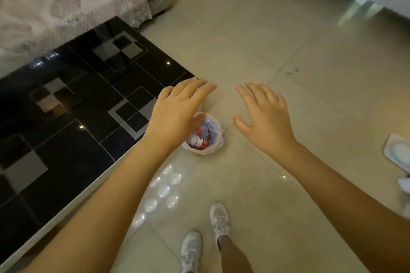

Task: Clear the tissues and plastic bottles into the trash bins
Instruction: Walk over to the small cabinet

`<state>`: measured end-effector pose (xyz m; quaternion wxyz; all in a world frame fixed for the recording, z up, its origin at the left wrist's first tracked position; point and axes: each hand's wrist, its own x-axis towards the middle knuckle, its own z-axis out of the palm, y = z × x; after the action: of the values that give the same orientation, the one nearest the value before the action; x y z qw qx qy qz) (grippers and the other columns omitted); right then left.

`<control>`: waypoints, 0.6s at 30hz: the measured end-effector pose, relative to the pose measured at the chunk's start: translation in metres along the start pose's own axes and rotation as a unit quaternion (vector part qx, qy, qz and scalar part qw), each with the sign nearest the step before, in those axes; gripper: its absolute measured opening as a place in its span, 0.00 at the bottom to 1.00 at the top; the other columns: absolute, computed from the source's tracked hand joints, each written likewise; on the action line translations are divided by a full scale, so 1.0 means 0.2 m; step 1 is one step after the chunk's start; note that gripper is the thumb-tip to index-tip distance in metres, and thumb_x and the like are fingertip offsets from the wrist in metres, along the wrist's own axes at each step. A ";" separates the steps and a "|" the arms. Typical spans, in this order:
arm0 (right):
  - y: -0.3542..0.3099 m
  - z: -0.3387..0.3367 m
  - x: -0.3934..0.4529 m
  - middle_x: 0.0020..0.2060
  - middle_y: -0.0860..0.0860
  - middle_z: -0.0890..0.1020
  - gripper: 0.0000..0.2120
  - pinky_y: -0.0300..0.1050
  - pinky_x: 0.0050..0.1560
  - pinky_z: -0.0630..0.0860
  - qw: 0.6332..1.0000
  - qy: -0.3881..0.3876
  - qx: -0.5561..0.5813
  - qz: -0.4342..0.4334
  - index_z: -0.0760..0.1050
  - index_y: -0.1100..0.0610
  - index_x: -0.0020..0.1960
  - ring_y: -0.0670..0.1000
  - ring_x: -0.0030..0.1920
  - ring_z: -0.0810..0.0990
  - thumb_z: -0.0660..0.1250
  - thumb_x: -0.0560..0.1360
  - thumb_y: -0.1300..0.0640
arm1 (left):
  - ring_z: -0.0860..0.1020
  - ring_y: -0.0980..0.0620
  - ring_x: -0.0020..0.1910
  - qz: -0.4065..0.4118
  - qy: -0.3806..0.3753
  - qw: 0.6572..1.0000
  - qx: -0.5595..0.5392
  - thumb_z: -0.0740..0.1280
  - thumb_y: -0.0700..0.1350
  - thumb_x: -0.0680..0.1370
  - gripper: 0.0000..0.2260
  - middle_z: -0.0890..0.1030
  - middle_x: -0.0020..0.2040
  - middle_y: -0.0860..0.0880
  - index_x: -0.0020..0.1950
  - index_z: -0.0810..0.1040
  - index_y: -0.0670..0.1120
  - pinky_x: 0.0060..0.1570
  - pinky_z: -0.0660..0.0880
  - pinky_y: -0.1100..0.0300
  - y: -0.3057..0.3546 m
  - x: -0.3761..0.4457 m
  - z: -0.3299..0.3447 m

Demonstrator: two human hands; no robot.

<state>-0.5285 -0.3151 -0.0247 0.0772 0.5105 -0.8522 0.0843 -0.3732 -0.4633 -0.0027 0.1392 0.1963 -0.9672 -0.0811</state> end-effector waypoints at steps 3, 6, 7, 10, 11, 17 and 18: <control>-0.06 -0.28 -0.17 0.68 0.55 0.72 0.31 0.60 0.63 0.67 0.999 -0.007 0.023 0.039 0.68 0.54 0.70 0.59 0.68 0.68 0.61 0.70 0.44 | 0.65 0.49 0.72 -0.012 -0.005 1.000 -0.018 0.73 0.47 0.73 0.30 0.69 0.72 0.51 0.72 0.67 0.53 0.63 0.64 0.49 0.17 -0.10 -0.24; -0.09 -0.49 -0.33 0.70 0.53 0.69 0.32 0.61 0.66 0.64 0.997 -0.009 0.052 0.064 0.66 0.53 0.72 0.58 0.71 0.64 0.60 0.70 0.43 | 0.65 0.50 0.72 -0.009 -0.005 0.999 -0.034 0.73 0.47 0.72 0.30 0.69 0.72 0.52 0.72 0.67 0.53 0.62 0.62 0.53 0.31 -0.22 -0.40; -0.09 -0.55 -0.37 0.71 0.52 0.68 0.32 0.61 0.67 0.63 0.996 -0.012 0.060 0.071 0.65 0.51 0.72 0.57 0.72 0.63 0.59 0.70 0.43 | 0.66 0.49 0.71 -0.003 0.001 0.999 -0.034 0.74 0.47 0.71 0.31 0.70 0.71 0.51 0.72 0.68 0.53 0.61 0.62 0.54 0.35 -0.26 -0.43; -0.05 -0.69 -0.47 0.73 0.48 0.65 0.33 0.60 0.70 0.59 0.993 -0.013 0.079 0.085 0.62 0.48 0.73 0.54 0.74 0.58 0.55 0.70 0.39 | 0.70 0.47 0.68 -0.001 0.028 0.999 -0.044 0.75 0.49 0.68 0.33 0.72 0.69 0.50 0.71 0.68 0.52 0.59 0.62 0.54 0.43 -0.34 -0.51; -0.03 -0.72 -0.48 0.74 0.47 0.64 0.33 0.58 0.70 0.58 0.992 -0.011 0.089 0.092 0.61 0.47 0.74 0.53 0.75 0.58 0.56 0.70 0.39 | 0.69 0.48 0.68 0.000 0.034 0.998 -0.045 0.74 0.51 0.68 0.33 0.73 0.69 0.50 0.71 0.67 0.53 0.59 0.63 0.53 0.45 -0.35 -0.53; 0.22 -0.86 -0.40 0.73 0.45 0.65 0.33 0.49 0.68 0.59 0.985 0.023 0.120 0.120 0.62 0.47 0.74 0.50 0.73 0.61 0.61 0.70 0.41 | 0.69 0.49 0.69 -0.016 0.014 1.000 0.000 0.77 0.51 0.67 0.36 0.72 0.70 0.52 0.72 0.66 0.54 0.59 0.67 0.51 0.57 -0.07 -0.55; 0.29 -0.86 -0.36 0.72 0.45 0.66 0.33 0.49 0.68 0.59 0.985 0.028 0.119 0.121 0.62 0.46 0.73 0.50 0.73 0.61 0.61 0.70 0.41 | 0.69 0.49 0.69 -0.018 0.012 1.000 0.009 0.76 0.52 0.68 0.35 0.71 0.70 0.52 0.72 0.66 0.55 0.60 0.67 0.50 0.60 0.01 -0.55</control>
<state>-0.5382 -0.1870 0.1236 0.0290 0.4070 -0.8890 0.2079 -0.3848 -0.3663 0.1265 0.1475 0.2156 -0.9626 -0.0723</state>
